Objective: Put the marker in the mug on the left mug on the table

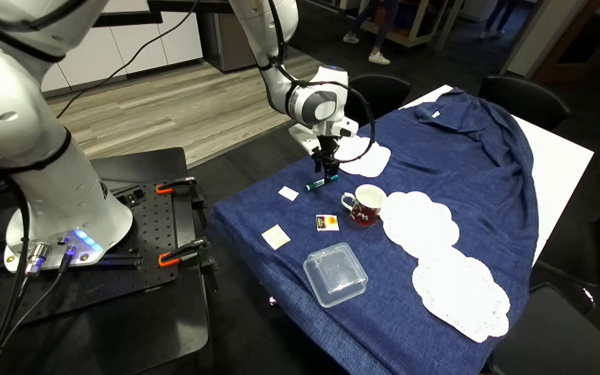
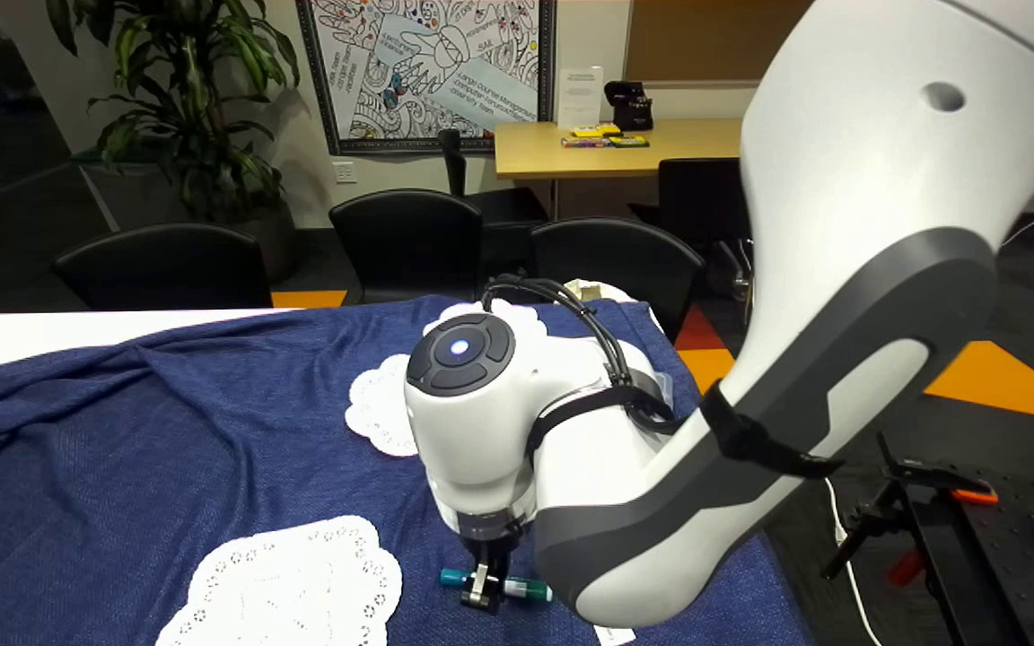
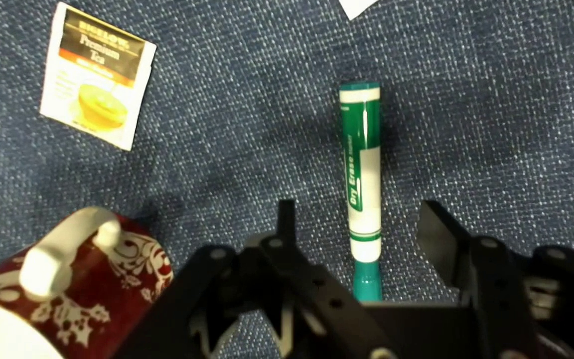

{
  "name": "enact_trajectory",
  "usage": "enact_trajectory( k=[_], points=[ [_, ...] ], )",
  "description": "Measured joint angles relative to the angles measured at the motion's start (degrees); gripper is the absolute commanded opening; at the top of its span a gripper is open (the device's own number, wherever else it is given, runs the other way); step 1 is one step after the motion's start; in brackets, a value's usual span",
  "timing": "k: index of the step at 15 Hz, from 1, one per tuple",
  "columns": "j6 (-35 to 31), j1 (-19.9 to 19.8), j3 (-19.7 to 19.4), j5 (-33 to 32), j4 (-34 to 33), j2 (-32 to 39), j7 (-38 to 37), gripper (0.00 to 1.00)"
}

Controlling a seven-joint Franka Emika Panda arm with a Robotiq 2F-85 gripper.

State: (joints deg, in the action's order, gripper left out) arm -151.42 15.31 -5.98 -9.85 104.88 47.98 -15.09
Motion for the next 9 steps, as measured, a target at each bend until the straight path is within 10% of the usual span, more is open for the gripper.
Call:
enact_trajectory(
  k=[9],
  points=[
    [-1.88, 0.1, -0.02, 0.0, 7.47, -12.96, -0.03, 1.0]
  ],
)
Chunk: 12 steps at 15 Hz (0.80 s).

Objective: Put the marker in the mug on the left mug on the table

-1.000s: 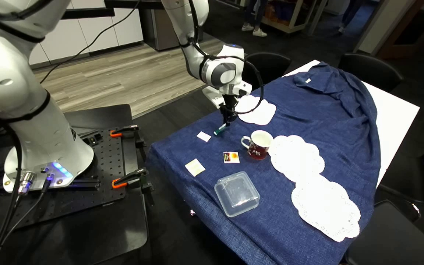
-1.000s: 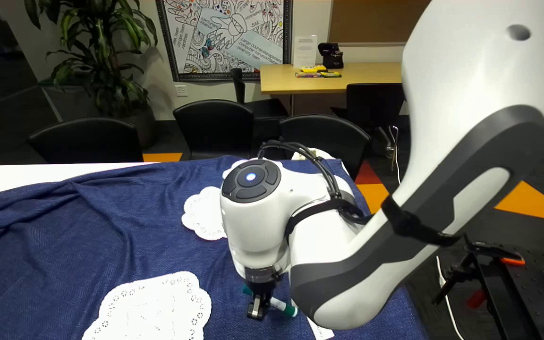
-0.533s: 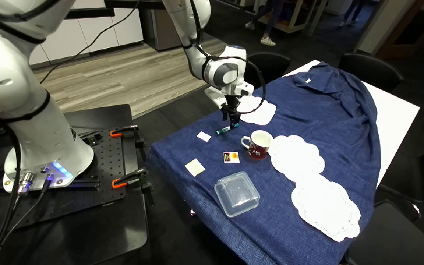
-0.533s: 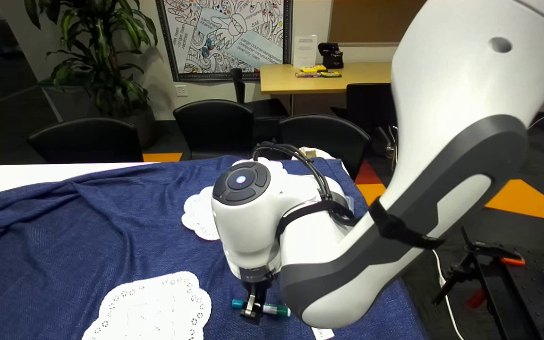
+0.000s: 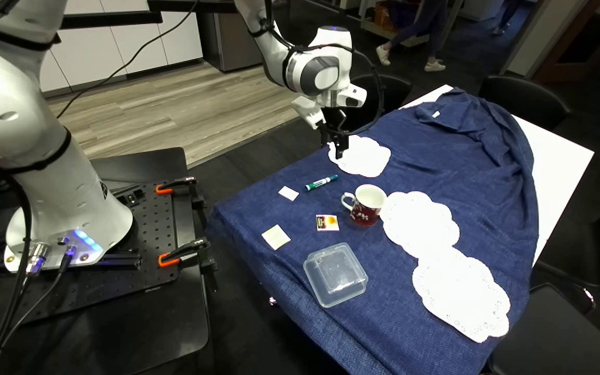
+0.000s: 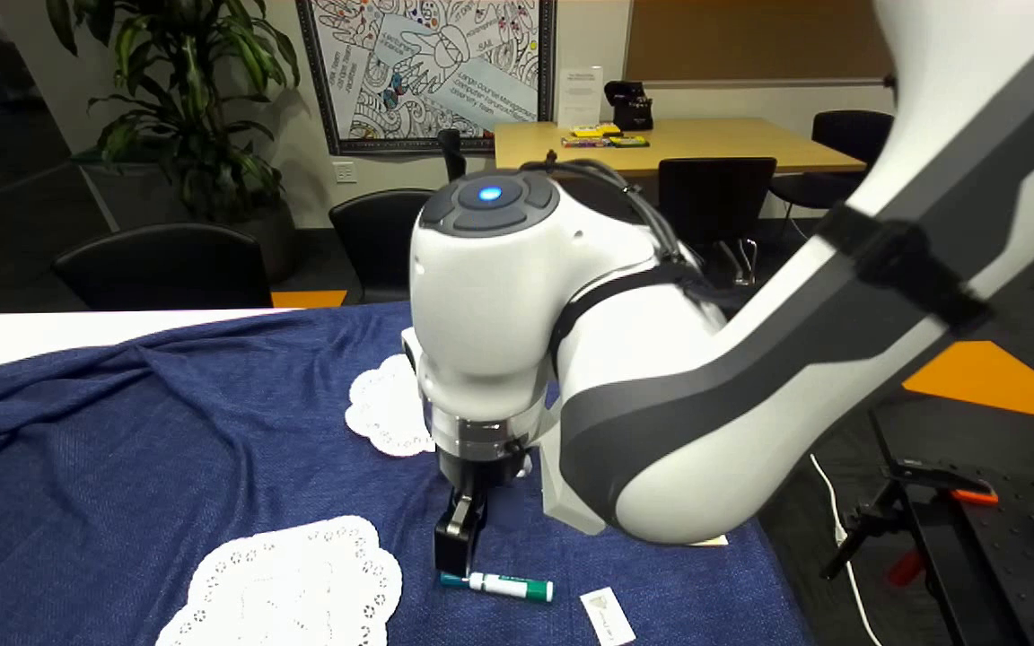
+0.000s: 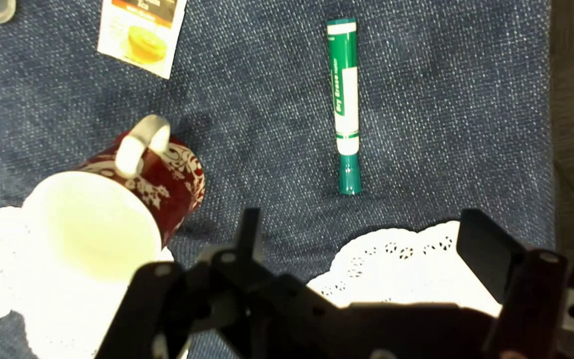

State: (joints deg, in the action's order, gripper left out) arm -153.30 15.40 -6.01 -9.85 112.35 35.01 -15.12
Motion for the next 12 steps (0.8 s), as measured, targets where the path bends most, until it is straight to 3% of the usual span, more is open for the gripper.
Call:
enact_trajectory(
  k=[7, 12],
  points=[
    [-6.51, -1.89, 2.37, 0.51, 13.89, -16.39, 0.15, 1.0],
    [-8.32, -3.0, 4.37, 1.46, 19.63, -22.27, 0.19, 1.0]
  ],
)
